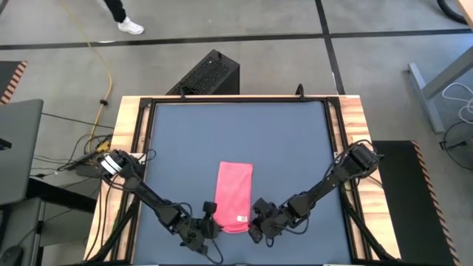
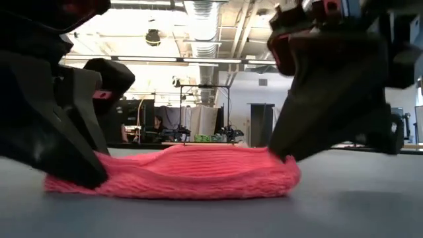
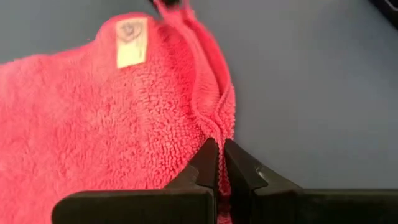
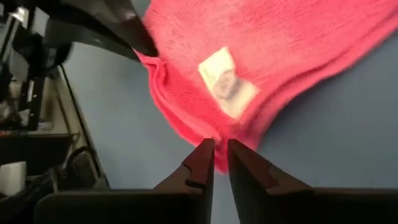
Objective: Roll towel into tight, uniform cylinder
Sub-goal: Roll the red towel
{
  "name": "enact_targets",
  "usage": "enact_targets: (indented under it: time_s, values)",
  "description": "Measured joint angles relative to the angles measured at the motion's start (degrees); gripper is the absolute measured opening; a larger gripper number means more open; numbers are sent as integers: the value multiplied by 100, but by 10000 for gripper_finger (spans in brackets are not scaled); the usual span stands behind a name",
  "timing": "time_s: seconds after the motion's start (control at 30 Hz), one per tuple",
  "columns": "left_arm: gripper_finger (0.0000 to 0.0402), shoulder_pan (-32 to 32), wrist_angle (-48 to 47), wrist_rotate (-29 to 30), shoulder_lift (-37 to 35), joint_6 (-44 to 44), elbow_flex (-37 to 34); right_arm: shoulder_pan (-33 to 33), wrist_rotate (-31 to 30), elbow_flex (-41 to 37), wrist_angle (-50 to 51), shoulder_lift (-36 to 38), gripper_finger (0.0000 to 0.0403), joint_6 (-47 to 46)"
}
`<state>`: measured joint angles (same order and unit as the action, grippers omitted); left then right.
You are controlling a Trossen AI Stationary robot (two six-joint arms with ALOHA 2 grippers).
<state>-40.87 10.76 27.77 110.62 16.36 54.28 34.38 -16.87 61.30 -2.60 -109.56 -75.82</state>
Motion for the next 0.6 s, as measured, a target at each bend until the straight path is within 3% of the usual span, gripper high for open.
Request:
enact_targets:
  time_s: [0.17,0.3,0.43,0.6]
  values:
    - [0,67,-417,-315,-580,125,-6,160,-448,0,348,317,111,191]
    - [0,202,-895,-643,-632,378,-16,302,-629,0,192,511,150,919]
    - [0,352,-948,-753,-642,685,-168,611,-1127,16,-506,400,180,2314]
    - [0,587,-721,-1194,-646,976,-446,938,-1834,411,-739,-228,187,4562]
